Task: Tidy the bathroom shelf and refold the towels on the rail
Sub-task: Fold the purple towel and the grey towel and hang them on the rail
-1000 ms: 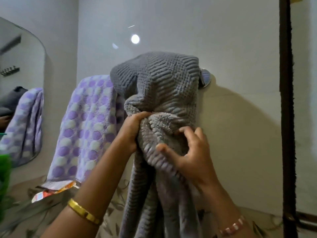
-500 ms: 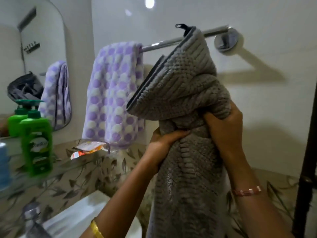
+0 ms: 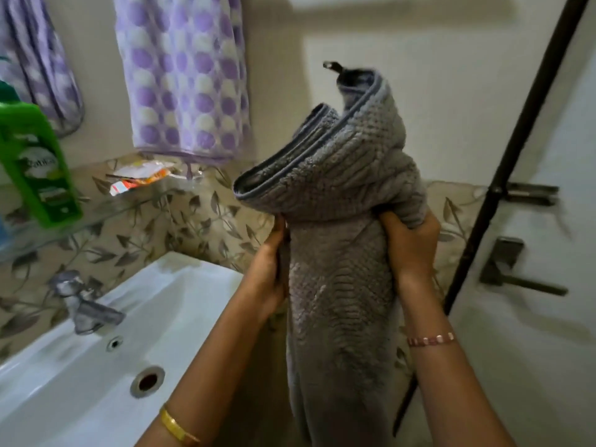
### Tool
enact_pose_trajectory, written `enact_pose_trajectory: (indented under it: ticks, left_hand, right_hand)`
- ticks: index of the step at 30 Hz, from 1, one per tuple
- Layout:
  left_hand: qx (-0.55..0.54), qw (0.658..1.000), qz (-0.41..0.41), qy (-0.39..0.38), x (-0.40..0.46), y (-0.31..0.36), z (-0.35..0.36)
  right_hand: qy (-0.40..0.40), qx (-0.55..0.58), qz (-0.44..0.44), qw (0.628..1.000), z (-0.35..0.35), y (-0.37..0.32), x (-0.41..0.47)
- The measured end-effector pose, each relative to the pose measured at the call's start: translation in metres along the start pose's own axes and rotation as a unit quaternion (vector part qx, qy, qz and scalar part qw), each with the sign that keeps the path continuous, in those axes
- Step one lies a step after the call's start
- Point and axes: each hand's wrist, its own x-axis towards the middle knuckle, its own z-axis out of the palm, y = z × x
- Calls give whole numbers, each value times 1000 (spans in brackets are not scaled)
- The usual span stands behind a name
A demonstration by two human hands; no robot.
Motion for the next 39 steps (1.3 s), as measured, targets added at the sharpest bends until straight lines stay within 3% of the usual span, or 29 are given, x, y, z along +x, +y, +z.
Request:
enact_pose_trajectory:
  ticks: [4, 9, 14, 22, 29, 32, 35, 39]
  left_hand:
    - [17, 998, -63, 7, -31, -29, -10]
    - [93, 995, 21, 26, -59, -46, -19]
    - [142, 986, 89, 5, -67, -48, -11]
    - [178, 974, 140, -27, -55, -44, 15]
    - [201, 968, 143, -52, -41, -25, 41]
    - [326, 927, 155, -99, -36, -3, 56]
    - [448, 863, 160, -172, -29, 19, 80]
    - [471, 838, 164, -220, -21, 29, 110]
  right_hand:
    - [66, -21, 71, 995, -17, 23, -50]
    - [92, -31, 200, 975, -48, 44, -92]
    - [58, -74, 272, 958, -63, 63, -115]
    - [-67, -121, 336, 932, -64, 81, -116]
    - [-136, -154, 359, 910, -87, 84, -92]
    - [-150, -115, 309, 932, -87, 69, -66]
    - [-227, -66, 115, 965, -80, 33, -16]
    - [-395, 14, 74, 916, -58, -10, 25]
